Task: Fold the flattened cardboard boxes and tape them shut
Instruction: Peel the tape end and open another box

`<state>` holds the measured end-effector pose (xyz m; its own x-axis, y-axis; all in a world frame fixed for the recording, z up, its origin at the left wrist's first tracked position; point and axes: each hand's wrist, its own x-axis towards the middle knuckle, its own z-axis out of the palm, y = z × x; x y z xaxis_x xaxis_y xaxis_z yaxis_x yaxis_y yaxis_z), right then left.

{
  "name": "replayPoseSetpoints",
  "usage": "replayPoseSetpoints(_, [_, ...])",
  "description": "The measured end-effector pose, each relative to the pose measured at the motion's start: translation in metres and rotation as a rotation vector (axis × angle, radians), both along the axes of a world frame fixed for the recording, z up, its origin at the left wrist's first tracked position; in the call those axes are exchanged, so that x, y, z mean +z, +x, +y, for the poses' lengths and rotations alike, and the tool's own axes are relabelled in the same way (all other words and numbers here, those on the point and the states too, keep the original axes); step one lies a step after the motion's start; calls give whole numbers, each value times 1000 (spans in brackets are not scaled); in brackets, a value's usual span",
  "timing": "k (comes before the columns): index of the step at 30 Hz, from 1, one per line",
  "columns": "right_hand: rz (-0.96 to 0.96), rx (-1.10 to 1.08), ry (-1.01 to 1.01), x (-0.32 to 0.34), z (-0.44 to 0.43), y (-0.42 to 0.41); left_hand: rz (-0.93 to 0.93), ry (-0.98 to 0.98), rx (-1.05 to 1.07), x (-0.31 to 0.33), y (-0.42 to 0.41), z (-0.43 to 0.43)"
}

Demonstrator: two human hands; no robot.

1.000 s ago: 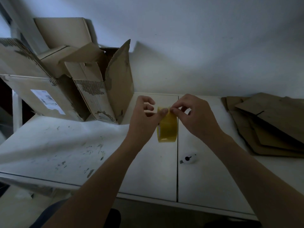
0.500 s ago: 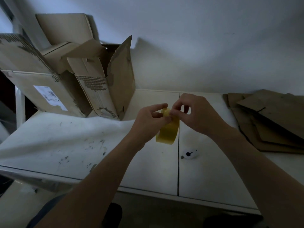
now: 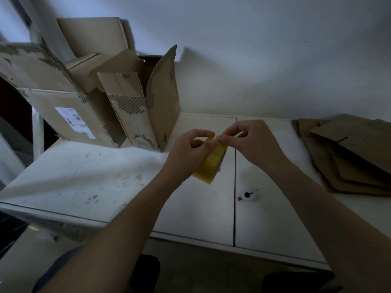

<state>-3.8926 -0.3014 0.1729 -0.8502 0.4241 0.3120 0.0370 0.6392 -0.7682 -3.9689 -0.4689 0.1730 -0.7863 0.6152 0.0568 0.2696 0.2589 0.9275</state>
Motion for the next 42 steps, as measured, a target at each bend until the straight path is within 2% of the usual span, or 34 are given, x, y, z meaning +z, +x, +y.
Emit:
replayPoseSetpoints(4, [-105, 22, 168, -11, -15, -7, 91, -192, 53, -6, -19, -29])
replayPoseSetpoints(7, [-213, 31, 251, -18, -23, -11, 252, -412, 92, -16, -41, -62])
replayPoseSetpoints(12, [-509, 43, 400, -29, -32, -17, 554, -779, 220, -35, -65, -110])
replayPoseSetpoints(14, [-620, 43, 437, -35, -36, -19, 588, -884, 245, -46, -69, -120])
replayPoseSetpoints(19, [-687, 35, 431, -40, -35, -15, 499, -924, 220, -59, -64, -117])
replayPoseSetpoints(23, [-702, 0, 427, -37, -22, 0, 635, -877, 215, -44, -49, -89])
replayPoseSetpoints(30, [-679, -170, 432, -32, 37, 53, 712, -621, -7, -32, -13, 4])
replayPoseSetpoints(38, [-716, -476, 454, -38, 128, 133, 802, -604, -292, -29, 36, 134])
replayPoseSetpoints(42, [-814, -578, 404, -43, 162, 159, 835, -596, -391, -36, 58, 189])
